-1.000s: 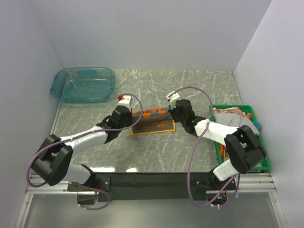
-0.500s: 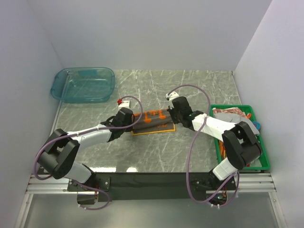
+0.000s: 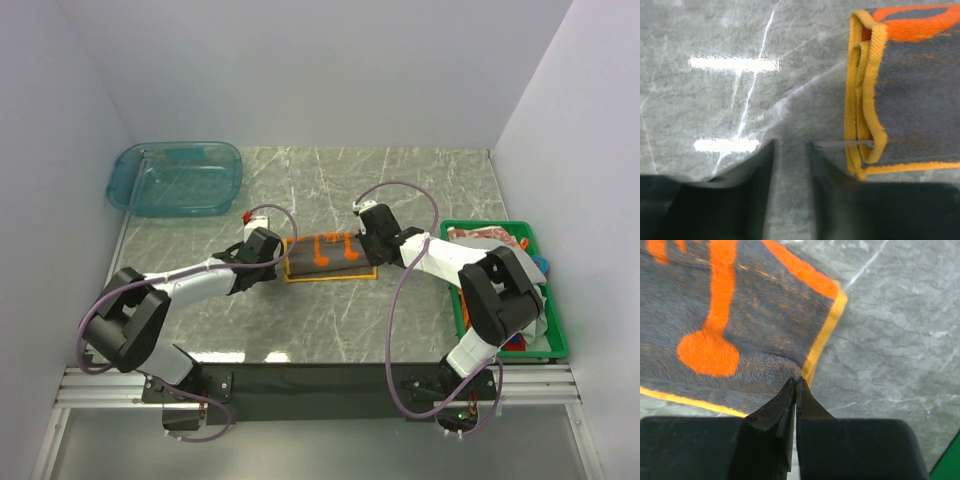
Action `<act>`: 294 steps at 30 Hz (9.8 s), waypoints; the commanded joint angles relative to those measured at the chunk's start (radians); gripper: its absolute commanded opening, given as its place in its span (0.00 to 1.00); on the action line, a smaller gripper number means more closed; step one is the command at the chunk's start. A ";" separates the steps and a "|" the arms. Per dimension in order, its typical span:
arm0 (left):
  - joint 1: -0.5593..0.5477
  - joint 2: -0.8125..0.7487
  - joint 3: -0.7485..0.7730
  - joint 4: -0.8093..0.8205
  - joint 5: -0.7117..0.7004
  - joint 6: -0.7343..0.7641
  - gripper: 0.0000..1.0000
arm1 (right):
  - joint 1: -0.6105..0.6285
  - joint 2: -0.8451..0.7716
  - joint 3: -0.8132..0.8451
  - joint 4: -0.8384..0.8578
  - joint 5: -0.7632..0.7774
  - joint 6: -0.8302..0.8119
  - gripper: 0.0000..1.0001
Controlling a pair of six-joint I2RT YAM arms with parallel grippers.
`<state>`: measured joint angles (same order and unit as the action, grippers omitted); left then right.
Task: Fold and stack the towels
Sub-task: Fold the towel, then neatly place the folded towel into the bin
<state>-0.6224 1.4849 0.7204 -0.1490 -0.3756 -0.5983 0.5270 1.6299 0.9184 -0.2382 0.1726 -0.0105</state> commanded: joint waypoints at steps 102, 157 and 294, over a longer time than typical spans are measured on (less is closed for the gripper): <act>-0.092 0.040 0.045 -0.017 0.119 -0.409 0.41 | -0.232 -0.101 -0.411 0.611 -0.381 0.719 0.09; -0.066 -0.172 0.079 -0.164 0.033 -0.388 0.73 | -0.150 -0.399 -0.371 0.398 -0.285 0.684 0.58; 0.524 -0.575 0.056 -0.367 0.257 -0.060 0.99 | 0.528 0.243 0.427 -0.076 0.083 0.219 0.77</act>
<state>-0.1318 0.9466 0.7944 -0.5144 -0.1783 -0.7204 1.0187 1.8221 1.2648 -0.1902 0.1745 0.2478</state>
